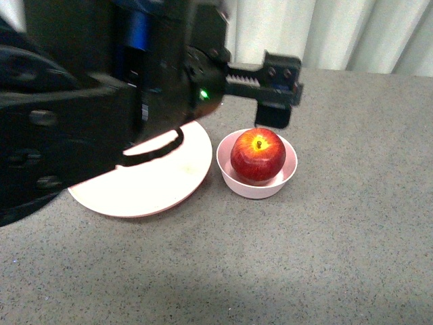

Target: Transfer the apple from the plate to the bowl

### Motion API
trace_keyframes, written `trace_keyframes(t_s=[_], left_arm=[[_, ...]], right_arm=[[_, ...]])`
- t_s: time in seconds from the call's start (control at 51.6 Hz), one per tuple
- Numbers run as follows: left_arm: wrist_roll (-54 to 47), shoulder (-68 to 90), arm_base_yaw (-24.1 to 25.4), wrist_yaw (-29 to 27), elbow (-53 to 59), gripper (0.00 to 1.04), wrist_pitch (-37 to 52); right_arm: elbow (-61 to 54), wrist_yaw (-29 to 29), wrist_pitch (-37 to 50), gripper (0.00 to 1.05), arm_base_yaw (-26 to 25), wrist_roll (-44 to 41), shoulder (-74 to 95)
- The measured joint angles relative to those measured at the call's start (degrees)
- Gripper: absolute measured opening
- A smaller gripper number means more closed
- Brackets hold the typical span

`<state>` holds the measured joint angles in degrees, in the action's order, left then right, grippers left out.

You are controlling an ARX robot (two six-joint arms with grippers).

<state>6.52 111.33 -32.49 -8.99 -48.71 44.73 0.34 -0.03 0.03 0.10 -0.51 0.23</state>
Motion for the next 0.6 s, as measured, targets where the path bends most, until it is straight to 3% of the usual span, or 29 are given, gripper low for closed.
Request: trace_keyframes(t_s=[0.155,0.349,0.504,0.562,0.6], left_arm=[[-0.02,-8.90,1.31,-0.52,9.88,0.98,6.62],[0.85,-18.88,2.78,-4.59,20.33,0.98,5.31],[0.66,-20.65,2.89,-5.60,21.20,0.98,5.53],[-2.45,-20.02,3.04,-14.40,24.11,0.86,15.21],[-3.74,-21.59,4.42,-16.50,27.06,0.77,20.52]], right_arm=[[0.00,-0.02,0.00,0.95,0.00,0.00,0.00],[0.00,-0.02,0.00,0.95,0.00,-0.02,0.00],[0.00,-0.04,0.00,0.95,0.00,-0.02,0.02],[0.00,-0.07,0.00,0.95,0.00,-0.02,0.00],[0.00,-0.04,0.00,0.95,0.00,-0.02,0.00]])
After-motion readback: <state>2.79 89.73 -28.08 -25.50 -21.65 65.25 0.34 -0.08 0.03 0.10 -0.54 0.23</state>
